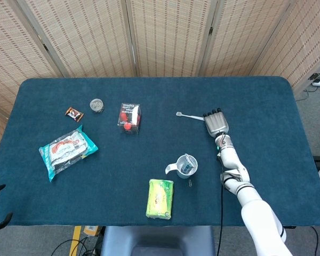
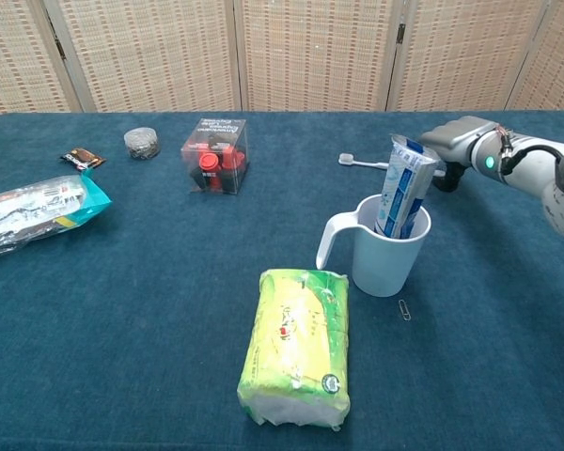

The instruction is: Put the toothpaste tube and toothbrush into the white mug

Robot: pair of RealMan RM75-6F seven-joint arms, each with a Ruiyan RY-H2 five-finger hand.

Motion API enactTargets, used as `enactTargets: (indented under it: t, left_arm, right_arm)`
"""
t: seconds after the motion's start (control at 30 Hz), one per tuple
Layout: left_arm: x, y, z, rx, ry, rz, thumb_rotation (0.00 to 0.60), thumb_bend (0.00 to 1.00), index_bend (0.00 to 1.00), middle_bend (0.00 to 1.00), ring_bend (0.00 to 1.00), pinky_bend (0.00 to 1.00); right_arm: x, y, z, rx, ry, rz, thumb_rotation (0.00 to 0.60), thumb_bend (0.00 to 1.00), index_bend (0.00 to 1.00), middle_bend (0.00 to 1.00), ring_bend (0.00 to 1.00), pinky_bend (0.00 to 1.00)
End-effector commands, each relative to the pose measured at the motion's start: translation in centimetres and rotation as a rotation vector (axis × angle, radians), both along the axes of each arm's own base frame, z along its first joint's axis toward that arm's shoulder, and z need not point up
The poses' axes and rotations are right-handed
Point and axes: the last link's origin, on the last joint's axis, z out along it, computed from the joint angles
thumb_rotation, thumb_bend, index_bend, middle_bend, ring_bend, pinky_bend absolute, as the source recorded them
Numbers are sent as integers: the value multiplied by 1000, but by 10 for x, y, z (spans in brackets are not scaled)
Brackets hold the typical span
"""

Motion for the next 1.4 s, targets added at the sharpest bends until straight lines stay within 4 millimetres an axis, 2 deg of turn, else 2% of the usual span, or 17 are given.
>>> enactTargets:
  t: [0.03,0.4,0.73,0.97,1.1,1.4]
  left_arm:
    - [0,0,0,0,-2,-1,600,314,188,39,37,134]
    - [0,-1,0,-3,-12,5,600,314,188,40,37,134]
    - [0,1,-3,-12,-19,-8,600,314,188,39,37,134]
    - [4,3,-5,-16,-20,-23,600,314,188,39,37,134]
    - [3,1,-4,-14,-18,-16,600,314,188,39,37,134]
    - [1,-2,-2,-8,-14,-1,600,314,188,39,37,134]
  right_arm:
    - [-2,0,0,2,-1,-9,600,423,230,262,162,159]
    - [-7,7,-3,29,-65,-16,600,428,230,297,162,159]
    - [-14,28,9,86,-152,130,600,450,230,346,162,159]
    - [-1,28,5,81,-206,170,600,451,230,348,162,159]
    - [7,26,-4,86,-195,168,600,451,230,305,162,159]
    - [19,14,-11,44,-163,145,600,456,230,274,159,159]
